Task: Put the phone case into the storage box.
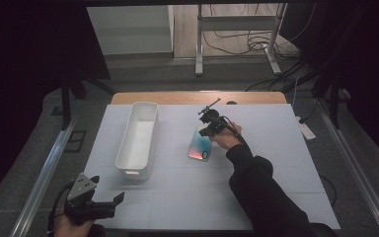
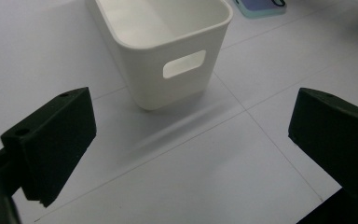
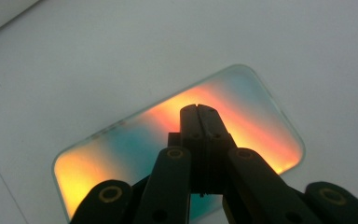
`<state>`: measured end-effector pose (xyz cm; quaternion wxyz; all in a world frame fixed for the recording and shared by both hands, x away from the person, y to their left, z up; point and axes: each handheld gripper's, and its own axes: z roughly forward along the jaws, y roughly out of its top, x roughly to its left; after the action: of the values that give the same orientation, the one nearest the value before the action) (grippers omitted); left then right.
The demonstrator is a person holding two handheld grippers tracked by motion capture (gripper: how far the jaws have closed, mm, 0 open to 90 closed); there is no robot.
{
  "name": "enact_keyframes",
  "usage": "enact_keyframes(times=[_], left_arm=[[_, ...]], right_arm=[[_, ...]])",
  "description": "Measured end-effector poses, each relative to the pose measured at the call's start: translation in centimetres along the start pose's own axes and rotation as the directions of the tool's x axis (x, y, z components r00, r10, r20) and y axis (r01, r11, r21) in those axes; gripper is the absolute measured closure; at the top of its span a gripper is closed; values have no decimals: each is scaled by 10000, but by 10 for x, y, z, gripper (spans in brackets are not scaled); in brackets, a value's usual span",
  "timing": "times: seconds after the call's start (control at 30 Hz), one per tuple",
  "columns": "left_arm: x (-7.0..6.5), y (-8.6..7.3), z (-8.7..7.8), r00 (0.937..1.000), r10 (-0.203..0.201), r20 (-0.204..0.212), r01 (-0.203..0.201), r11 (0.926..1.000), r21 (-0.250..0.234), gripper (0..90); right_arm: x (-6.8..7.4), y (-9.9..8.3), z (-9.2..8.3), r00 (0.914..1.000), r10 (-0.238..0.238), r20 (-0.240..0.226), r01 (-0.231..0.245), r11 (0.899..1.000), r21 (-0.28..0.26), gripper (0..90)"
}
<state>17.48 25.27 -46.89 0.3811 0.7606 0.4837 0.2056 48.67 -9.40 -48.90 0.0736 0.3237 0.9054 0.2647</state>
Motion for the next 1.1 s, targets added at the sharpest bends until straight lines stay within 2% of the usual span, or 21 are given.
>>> enact_keyframes(times=[0.7, 0.93, 1.1], left_arm=[[-1, 0, 0, 10000, 67, 2, -67, 10000, 18, 14], [-1, 0, 0, 9999, 116, 1, -116, 9999, 29, 14], [-1, 0, 1, 9999, 104, 4, -104, 9999, 44, 14]], right_arm=[[12, 22, 31, 9995, -214, -215, 217, 9997, 136, 892], [14, 26, 39, 9994, -339, -36, 340, 9988, 359, 891], [12, 25, 39, 9995, -309, 19, 308, 9987, 417, 891]])
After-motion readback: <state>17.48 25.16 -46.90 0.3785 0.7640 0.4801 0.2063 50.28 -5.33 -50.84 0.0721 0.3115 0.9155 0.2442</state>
